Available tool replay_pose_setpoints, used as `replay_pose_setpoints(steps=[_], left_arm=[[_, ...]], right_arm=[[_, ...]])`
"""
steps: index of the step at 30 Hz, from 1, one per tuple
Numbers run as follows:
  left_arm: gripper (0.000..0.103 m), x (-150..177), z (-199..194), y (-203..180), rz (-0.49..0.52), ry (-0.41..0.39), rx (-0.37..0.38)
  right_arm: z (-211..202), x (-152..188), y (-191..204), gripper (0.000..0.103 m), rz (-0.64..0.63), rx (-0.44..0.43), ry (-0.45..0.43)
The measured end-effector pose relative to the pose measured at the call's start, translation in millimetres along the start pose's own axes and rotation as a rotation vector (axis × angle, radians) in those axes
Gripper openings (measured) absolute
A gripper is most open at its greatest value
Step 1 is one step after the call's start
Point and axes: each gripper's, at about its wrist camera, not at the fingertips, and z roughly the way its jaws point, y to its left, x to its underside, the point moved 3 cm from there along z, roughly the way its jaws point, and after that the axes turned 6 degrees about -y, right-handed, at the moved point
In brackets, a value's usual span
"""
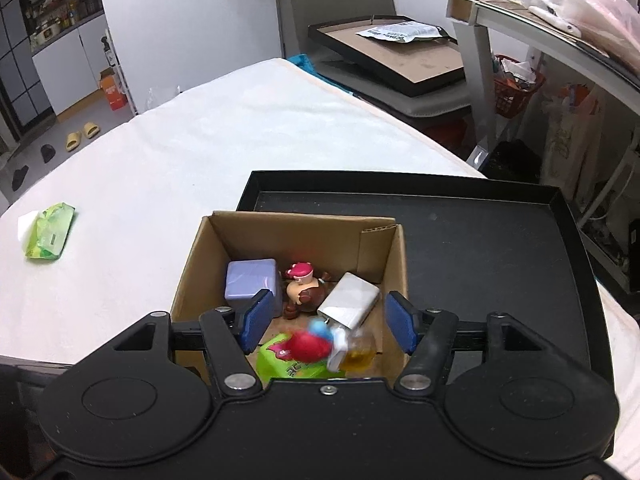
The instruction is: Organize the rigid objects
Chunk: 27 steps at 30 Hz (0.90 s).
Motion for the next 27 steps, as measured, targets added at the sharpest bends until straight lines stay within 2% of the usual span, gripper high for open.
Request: replay_pose_setpoints(steps=[5, 17, 21, 27], left_arm=[[0.014, 0, -4, 0, -0.012, 0.003, -0.003], [0.016, -5, -46, -19, 0.026, -0.067, -0.012], [0.018, -2, -63, -25, 0.041, -0.084, -0.015], [0.039, 6, -86, -34, 0.061, -0.11, -0.033]], right_arm=[[-14, -1, -17, 0.065, 0.045, 0.0, -0.014], [-48, -4, -56, 0.065, 0.153, -0.014, -0.04], [-66, -5, -63, 0.071, 0.177, -0.024, -0.071], [-90, -4, -66, 0.081, 0.192, -0.036, -0.096]])
